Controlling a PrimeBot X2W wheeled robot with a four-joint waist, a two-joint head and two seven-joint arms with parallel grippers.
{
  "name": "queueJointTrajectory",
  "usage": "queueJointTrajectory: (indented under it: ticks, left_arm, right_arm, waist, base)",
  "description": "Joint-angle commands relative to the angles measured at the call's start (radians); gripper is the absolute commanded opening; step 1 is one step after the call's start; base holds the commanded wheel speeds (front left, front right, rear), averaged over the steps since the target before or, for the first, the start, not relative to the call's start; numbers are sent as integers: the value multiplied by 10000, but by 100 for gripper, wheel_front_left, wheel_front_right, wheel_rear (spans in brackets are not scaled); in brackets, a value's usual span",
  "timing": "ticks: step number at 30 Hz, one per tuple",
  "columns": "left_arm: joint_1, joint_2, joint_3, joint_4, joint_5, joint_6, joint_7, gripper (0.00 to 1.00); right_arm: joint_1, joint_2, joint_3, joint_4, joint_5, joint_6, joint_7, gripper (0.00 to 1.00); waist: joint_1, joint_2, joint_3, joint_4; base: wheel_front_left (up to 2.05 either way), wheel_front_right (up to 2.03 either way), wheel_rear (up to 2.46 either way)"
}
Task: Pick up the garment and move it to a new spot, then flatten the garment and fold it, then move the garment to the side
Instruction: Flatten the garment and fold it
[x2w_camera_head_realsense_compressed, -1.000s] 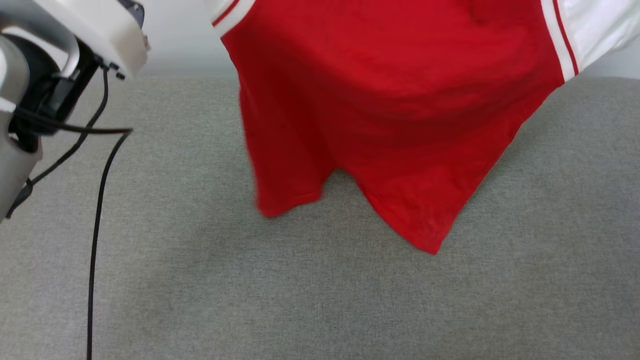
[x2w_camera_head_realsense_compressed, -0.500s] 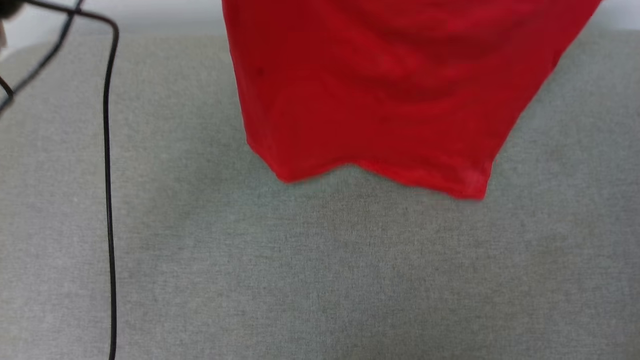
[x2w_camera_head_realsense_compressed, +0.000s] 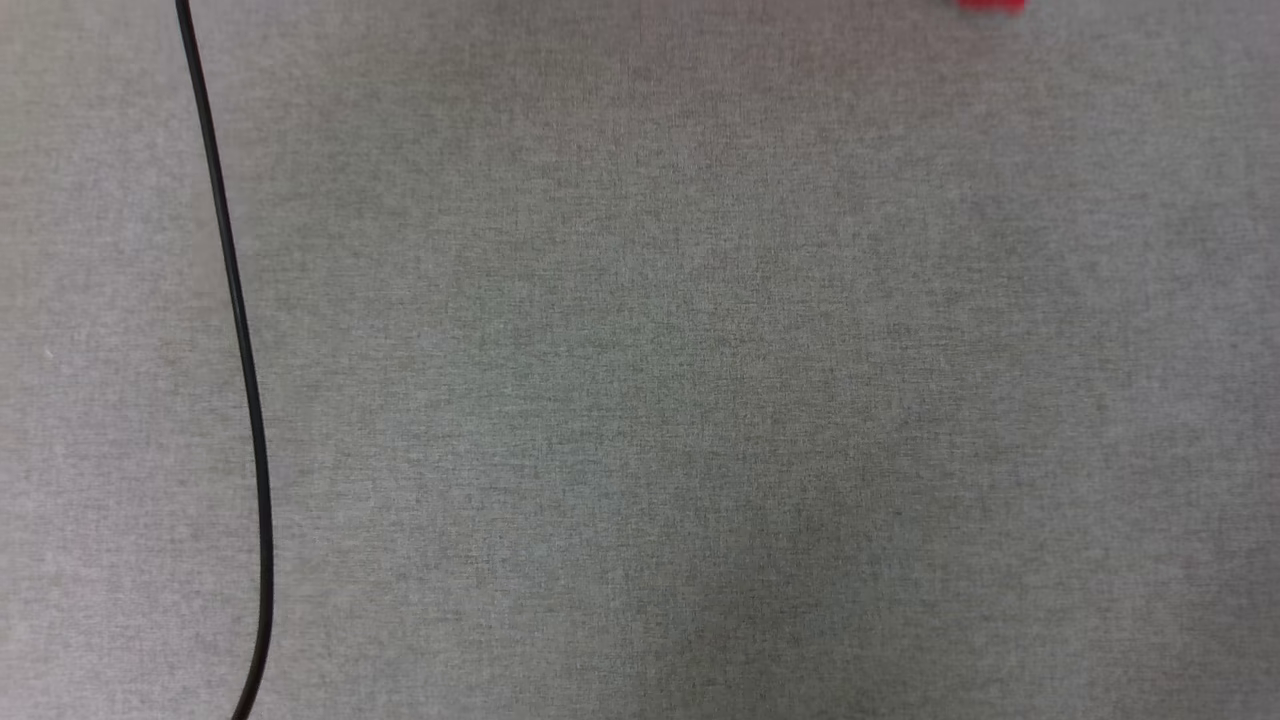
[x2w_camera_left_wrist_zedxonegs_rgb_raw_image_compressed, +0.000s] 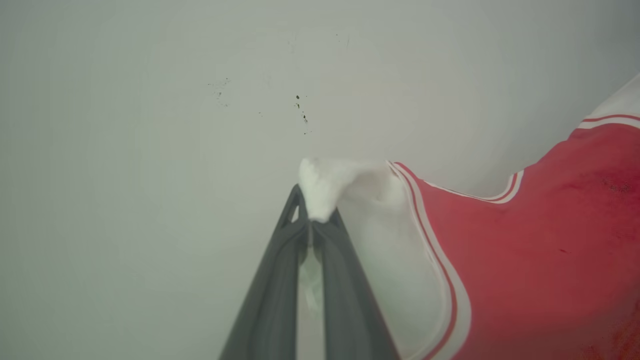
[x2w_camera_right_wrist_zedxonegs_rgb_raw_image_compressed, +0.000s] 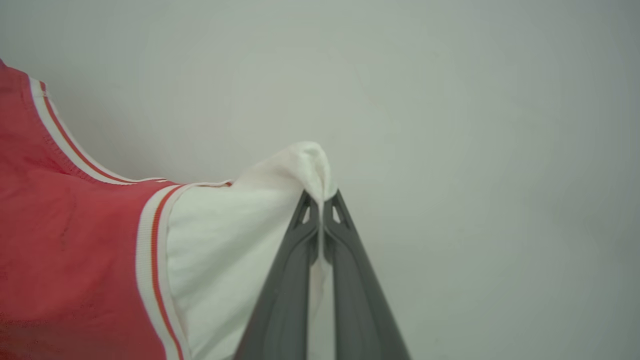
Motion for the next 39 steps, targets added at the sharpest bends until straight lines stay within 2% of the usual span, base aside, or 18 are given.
queueJointTrajectory:
  ticks: [1,9,18,29,34,39]
  left_arm:
    - [-360,-100,22,240,24,-77,-152,0]
    - [-793,-383,-194,1432,-50,-320,-803,0]
    - [436,-418,-707,2030,-544,-398,-1383,0]
    - [3716,208,-1143,1235,-1391,-409,-1942,0]
    - [5708,394,-1029,455,-1664,-61,-2025,0]
    - [7801,603,-908,-676,-1950,506,-2058,0]
  right_arm:
    - [-423,79,53,248,-127,-14,-213,0]
    - [-1386,480,684,1730,-87,-14,-1007,0]
    - [-346,716,1950,2550,713,-14,-1898,0]
    - [2403,823,3441,2154,2446,-14,-2788,0]
    - [4040,689,3931,1825,3197,-14,-3060,0]
    - [5634,520,4279,1445,3806,-14,-3368,0]
  waist:
    - [-2,0,190,-6]
    - [-2,0,428,27]
    - [-2,0,365,45]
    - [-2,0,-416,14]
    - [-2,0,-1020,56]
    - [-2,0,-1626,67]
  base:
    - [0,0,0]
    - [0,0,0]
    - [0,0,0]
    - [0,0,0]
    - [0,0,0]
    - [0,0,0]
